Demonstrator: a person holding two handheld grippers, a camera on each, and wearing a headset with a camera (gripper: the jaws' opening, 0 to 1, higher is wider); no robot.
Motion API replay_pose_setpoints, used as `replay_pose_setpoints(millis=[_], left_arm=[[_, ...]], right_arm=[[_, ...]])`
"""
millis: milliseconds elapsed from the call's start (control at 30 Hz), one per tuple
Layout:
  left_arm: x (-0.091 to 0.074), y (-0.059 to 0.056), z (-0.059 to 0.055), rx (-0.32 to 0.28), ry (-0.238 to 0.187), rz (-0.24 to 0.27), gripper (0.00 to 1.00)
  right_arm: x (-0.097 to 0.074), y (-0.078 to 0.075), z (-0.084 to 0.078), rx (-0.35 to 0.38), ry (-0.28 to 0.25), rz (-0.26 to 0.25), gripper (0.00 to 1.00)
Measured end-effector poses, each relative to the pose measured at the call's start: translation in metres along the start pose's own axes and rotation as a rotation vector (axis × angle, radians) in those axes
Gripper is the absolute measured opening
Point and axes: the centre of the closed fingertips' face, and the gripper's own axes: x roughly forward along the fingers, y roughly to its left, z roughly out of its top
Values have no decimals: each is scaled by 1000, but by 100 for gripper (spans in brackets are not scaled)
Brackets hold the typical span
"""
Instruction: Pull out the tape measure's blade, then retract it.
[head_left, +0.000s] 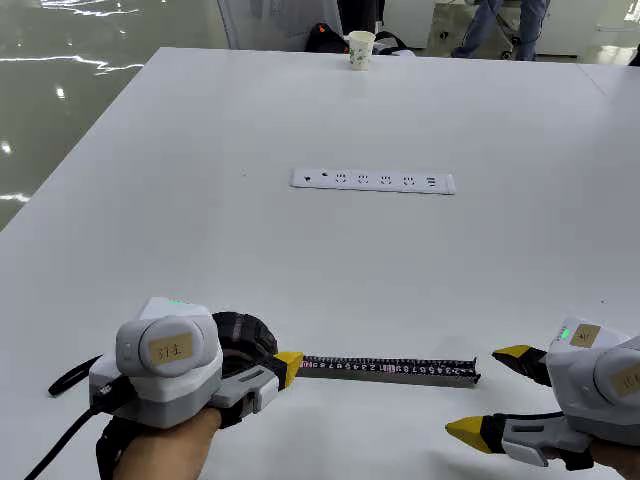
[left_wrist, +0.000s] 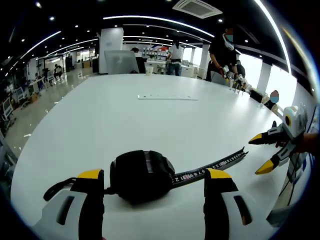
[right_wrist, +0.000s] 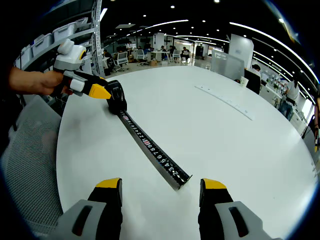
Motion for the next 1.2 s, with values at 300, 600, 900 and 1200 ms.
replay_pose_setpoints(millis=[300,600,900,1200], left_arm=[[4,5,-2,-14,16,21,71],[7,8,0,-22,20,34,68],[13,9,0,-30,34,41,66],[19,9,0,-34,48,51,65]], right_arm=[[4,-9,-3,-106,50,55,50],[9,-16,-6,-197,95,109,38],[13,-24,-4,-282,139,175,27],[19,-26,-10,-338,182,228,21]])
